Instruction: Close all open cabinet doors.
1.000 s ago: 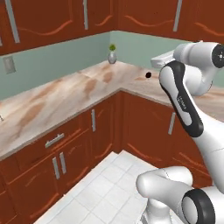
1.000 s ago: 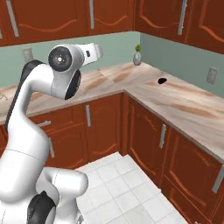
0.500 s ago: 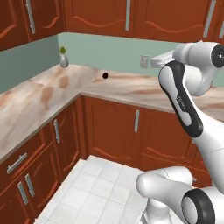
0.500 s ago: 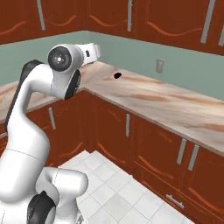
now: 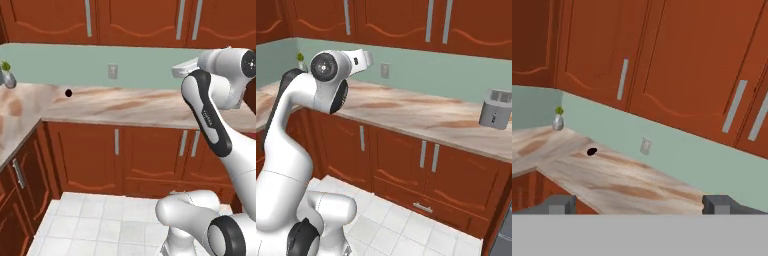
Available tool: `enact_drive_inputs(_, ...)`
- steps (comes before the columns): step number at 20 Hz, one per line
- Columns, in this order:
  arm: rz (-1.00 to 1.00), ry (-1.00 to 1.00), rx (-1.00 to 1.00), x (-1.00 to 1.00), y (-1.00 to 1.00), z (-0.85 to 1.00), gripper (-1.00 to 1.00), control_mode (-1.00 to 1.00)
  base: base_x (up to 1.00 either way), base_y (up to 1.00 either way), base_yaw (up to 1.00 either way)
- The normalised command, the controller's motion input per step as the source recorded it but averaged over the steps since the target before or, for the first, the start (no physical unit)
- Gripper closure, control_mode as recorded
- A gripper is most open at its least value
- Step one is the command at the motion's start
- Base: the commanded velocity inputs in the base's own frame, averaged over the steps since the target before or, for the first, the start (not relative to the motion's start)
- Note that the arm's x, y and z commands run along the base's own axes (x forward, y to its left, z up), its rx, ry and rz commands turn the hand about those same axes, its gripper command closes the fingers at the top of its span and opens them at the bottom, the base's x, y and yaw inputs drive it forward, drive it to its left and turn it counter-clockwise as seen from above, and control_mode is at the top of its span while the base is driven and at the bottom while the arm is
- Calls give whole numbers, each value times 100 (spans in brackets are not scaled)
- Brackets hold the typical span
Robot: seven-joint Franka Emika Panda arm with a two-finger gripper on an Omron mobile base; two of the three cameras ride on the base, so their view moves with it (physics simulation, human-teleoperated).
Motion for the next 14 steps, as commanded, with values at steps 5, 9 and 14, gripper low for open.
enact_drive_inputs(5,0,0,0,0,0,0,-100,100,0,0,-50)
enact_drive_inputs(9,0,0,0,0,0,0,-100,100,0,4,-51)
enact_drive_inputs(14,0,0,0,0,0,0,-100,100,0,1,-55)
